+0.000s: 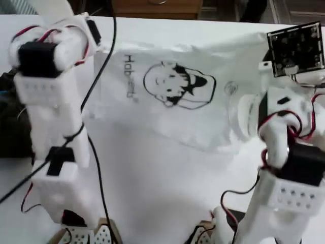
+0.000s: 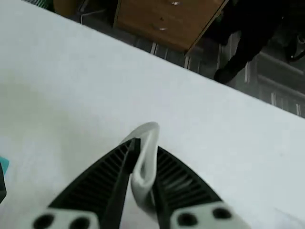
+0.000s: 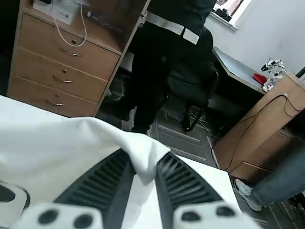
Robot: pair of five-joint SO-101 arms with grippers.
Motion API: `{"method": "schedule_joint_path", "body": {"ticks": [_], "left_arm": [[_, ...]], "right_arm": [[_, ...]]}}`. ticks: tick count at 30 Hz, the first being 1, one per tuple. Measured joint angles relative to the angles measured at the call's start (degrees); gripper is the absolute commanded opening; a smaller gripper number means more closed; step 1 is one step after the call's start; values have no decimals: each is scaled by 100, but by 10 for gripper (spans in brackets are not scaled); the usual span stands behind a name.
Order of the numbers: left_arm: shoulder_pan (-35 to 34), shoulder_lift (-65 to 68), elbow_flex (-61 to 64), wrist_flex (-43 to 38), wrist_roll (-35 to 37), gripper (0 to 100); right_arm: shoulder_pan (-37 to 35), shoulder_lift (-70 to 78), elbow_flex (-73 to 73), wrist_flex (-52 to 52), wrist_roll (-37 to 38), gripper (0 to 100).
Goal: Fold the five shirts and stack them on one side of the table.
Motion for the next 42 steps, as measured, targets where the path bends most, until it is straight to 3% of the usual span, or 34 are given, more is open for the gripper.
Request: {"method": "schedule_joint_path", "body": {"ticks": [12,19,28,34,42], "left_arm": [[-79,-1635,-35,0,0,27],[-1266,-2734,176,0,0,27],[-1644,-4097,3560,-9,0,27],[-1327,-5204,5152,-378,0,27],[-1187,-6488,6268,-431,0,27]], "right_arm": [[-334,-2004,-123,624,0,19],[-343,-3235,-281,932,9,19],[-343,-3147,-299,527,-44,19],[-343,-2549,-703,431,-914,19],[-343,-2426,-2330,1679,-1248,19]]}}
